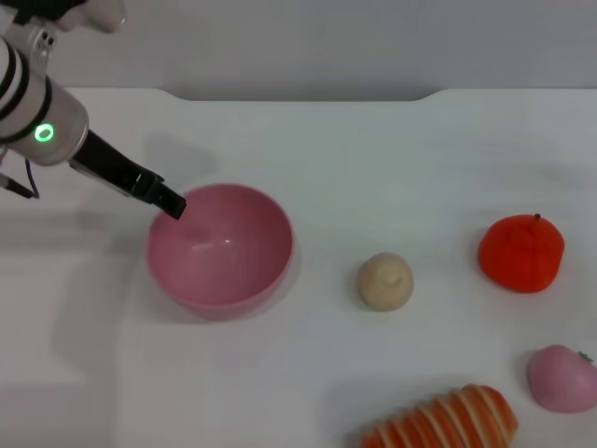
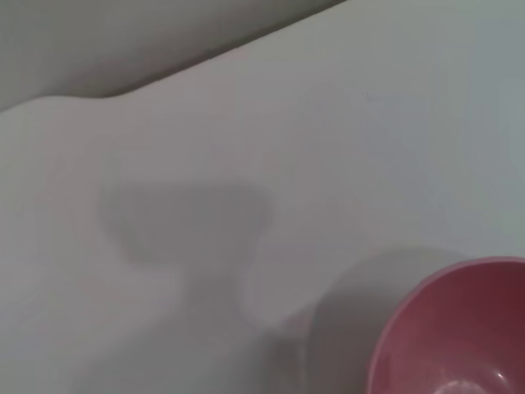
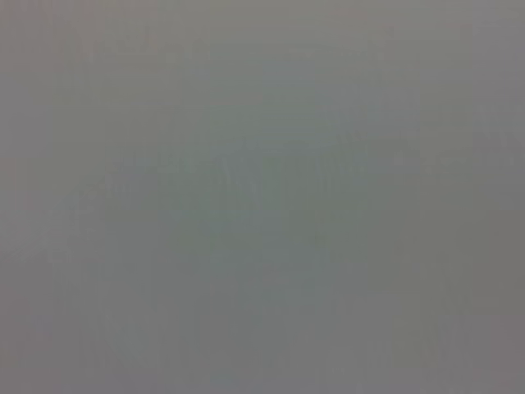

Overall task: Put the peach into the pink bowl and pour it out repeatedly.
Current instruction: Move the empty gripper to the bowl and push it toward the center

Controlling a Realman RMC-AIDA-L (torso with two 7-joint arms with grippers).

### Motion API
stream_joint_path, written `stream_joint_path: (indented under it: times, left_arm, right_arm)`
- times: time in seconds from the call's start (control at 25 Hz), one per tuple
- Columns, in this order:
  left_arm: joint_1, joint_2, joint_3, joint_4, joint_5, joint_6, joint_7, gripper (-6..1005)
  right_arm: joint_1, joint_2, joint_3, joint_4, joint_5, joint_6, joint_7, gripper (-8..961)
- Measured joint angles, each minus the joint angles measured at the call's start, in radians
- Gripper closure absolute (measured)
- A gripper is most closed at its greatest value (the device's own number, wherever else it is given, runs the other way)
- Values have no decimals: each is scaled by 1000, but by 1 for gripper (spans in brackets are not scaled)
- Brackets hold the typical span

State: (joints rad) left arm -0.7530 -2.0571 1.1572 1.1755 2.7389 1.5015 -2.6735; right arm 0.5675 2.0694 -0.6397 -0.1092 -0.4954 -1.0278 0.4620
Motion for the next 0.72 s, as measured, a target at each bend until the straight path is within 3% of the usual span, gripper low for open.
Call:
stream_joint_path:
  times: [0.72]
  left_arm:
    - [54, 0, 9, -96, -65, -92, 11, 271]
  right_arm:
    - [2, 1, -25, 5, 0, 0, 0, 443]
